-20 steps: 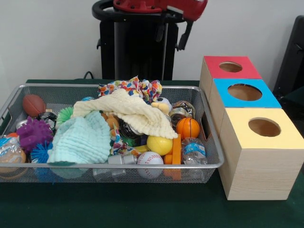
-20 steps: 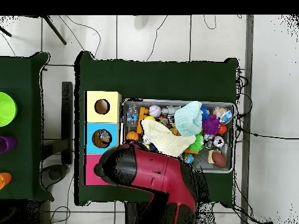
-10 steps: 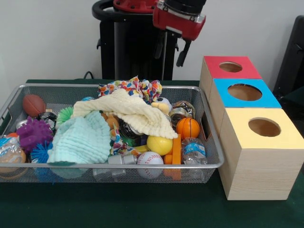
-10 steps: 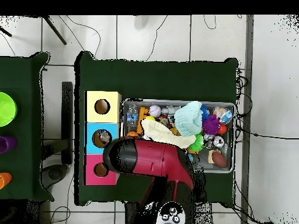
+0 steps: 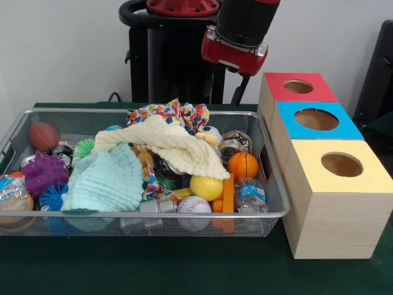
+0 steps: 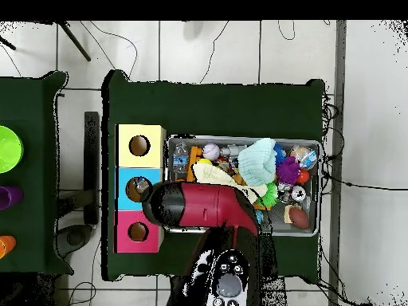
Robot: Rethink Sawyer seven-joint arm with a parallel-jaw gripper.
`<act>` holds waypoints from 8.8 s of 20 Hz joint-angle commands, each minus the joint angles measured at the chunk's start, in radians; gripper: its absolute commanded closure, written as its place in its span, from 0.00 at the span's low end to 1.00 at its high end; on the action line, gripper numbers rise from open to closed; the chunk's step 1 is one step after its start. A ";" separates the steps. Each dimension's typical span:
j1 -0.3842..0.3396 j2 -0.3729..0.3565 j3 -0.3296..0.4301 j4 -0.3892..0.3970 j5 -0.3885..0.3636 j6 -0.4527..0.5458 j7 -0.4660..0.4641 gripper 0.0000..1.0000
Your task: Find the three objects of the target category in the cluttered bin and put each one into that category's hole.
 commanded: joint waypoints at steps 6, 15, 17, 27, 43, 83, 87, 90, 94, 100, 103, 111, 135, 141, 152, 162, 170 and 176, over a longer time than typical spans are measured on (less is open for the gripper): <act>-0.088 0.082 0.166 -0.021 -0.097 -0.081 -0.079 0.00; -0.084 0.107 0.180 -0.025 -0.129 -0.117 -0.024 0.00; -0.079 0.117 0.179 -0.047 -0.134 -0.105 -0.020 0.00; -0.077 0.145 0.184 -0.092 -0.129 -0.086 -0.015 0.00; -0.045 0.210 0.177 -0.200 -0.109 -0.024 0.003 0.00; 0.035 0.392 0.141 -0.379 -0.088 -0.146 0.106 0.00; 0.020 0.392 0.151 -0.356 -0.093 -0.185 0.095 0.00; 0.014 0.392 0.154 -0.347 -0.092 -0.199 0.091 0.00; 0.009 0.404 0.157 -0.350 -0.090 -0.221 0.088 0.00; -0.009 0.412 0.176 -0.344 -0.077 -0.250 0.082 0.00; -0.029 0.407 0.204 -0.332 -0.067 -0.268 0.073 0.00; -0.092 0.350 0.283 -0.236 -0.069 -0.336 0.070 0.00; -0.221 0.321 0.448 -0.123 -0.095 -0.447 0.072 0.00; -0.206 0.323 0.427 -0.123 -0.111 -0.484 0.077 0.00; -0.108 0.327 0.308 -0.168 -0.115 -0.479 0.105 0.00; -0.034 0.363 0.209 -0.211 -0.096 -0.487 0.113 0.00; 0.019 0.399 0.135 -0.246 -0.085 -0.511 0.128 0.00; 0.040 0.424 0.096 -0.269 -0.080 -0.530 0.131 0.00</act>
